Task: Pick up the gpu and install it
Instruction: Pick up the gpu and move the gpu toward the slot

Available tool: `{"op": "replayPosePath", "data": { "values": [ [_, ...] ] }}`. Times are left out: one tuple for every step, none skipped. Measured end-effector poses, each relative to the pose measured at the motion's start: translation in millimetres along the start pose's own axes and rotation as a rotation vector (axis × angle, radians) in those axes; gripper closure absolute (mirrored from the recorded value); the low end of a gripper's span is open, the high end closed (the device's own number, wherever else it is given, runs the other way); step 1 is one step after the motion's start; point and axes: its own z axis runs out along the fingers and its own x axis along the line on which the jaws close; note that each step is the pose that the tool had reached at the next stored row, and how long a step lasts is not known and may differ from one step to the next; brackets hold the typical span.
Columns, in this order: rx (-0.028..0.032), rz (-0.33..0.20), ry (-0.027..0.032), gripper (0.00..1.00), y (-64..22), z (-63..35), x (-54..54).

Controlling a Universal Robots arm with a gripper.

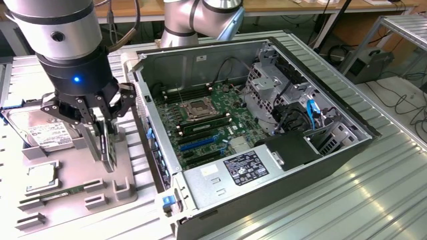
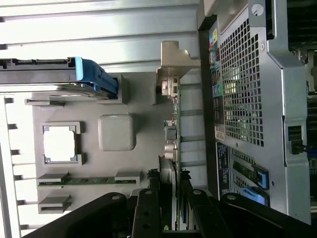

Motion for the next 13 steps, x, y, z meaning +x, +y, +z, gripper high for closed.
{"op": "replayPosePath", "data": {
  "values": [
    [0.0000, 0.000, 0.0000, 0.74, 0.0, -0.9, 0.0],
    [-0.0001, 0.000, -0.0001, 0.74, 0.0, -1.6, 0.0],
    [-0.0001, 0.000, -0.0001, 0.74, 0.1, -2.7, -0.1],
    [-0.0001, 0.000, -0.0001, 0.74, 0.1, -4.5, -0.1],
    [0.0000, 0.000, -0.0001, 0.74, 0.2, -6.6, -0.2],
    [-0.0001, 0.000, -0.0001, 0.74, 0.2, -8.9, -0.2],
    [-0.0001, 0.000, -0.0001, 0.74, 0.3, -12.3, -0.3],
    [-0.0001, 0.000, -0.0001, 0.74, 0.4, -16.9, -0.4],
    [-0.0001, 0.000, -0.0001, 0.74, 0.4, -17.2, -0.5],
    [-0.0002, 0.000, -0.0001, 0.74, 0.4, -17.6, -0.5],
    [-0.0001, 0.000, -0.0001, 0.74, 0.4, -18.1, -0.5],
    [-0.0001, 0.000, -0.0001, 0.74, 0.4, -18.5, -0.5],
    [-0.0001, 0.000, -0.0001, 0.74, 0.4, -18.9, -0.5]
  ]
}}
